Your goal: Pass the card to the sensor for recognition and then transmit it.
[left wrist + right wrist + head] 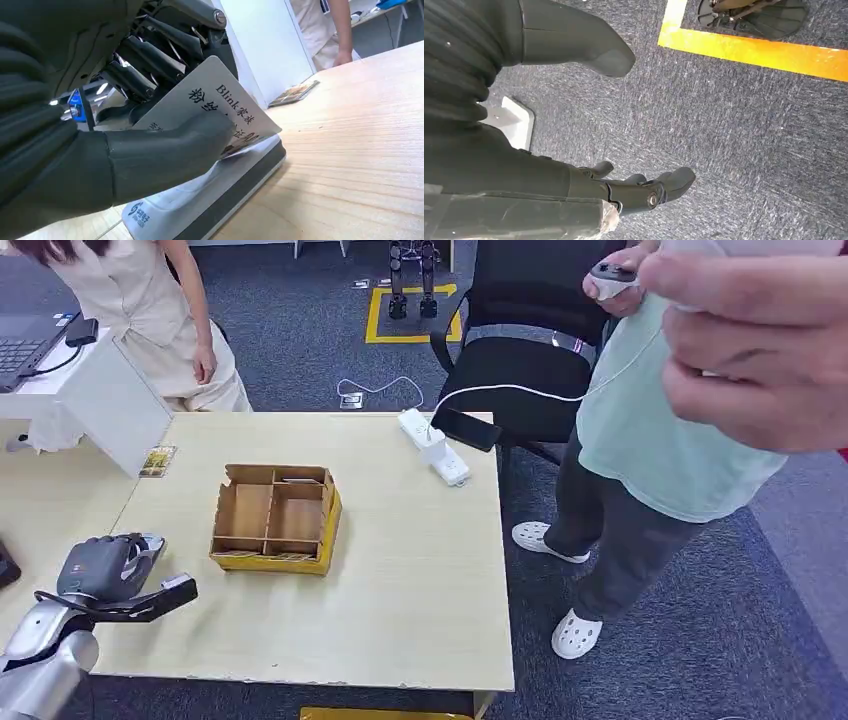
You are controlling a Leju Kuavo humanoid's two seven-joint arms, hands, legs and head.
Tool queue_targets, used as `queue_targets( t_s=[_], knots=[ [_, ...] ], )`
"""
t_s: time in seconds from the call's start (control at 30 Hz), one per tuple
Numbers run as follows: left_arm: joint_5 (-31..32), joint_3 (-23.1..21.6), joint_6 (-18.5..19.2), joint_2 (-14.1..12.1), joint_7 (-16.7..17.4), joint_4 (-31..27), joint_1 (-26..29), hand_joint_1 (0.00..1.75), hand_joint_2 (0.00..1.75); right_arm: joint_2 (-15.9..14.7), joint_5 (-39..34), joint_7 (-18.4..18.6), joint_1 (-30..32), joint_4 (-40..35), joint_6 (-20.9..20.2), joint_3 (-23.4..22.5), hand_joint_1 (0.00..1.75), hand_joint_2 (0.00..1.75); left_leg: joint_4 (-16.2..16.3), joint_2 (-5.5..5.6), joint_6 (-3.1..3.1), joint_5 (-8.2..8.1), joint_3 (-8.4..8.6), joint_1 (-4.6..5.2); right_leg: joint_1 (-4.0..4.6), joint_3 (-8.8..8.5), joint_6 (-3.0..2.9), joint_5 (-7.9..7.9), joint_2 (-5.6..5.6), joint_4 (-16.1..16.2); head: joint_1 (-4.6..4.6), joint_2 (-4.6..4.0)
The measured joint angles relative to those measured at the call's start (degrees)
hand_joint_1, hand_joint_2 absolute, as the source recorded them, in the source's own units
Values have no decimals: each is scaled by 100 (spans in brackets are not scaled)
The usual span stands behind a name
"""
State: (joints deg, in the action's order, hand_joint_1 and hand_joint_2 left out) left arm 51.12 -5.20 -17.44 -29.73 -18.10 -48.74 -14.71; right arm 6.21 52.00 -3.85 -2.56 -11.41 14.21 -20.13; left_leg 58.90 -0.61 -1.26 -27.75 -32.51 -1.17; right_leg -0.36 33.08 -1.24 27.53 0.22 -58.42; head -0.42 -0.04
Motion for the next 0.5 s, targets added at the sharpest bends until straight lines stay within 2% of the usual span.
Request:
queue_targets(
  t_s=[0.5],
  knots=[
    [-2,0,0,-2,0,0,0,175,175,0,0,0,0,0,0,2,0,175,1,0,0,0,-1,0,0,0,0,0,0,0,0,0]
  ],
)
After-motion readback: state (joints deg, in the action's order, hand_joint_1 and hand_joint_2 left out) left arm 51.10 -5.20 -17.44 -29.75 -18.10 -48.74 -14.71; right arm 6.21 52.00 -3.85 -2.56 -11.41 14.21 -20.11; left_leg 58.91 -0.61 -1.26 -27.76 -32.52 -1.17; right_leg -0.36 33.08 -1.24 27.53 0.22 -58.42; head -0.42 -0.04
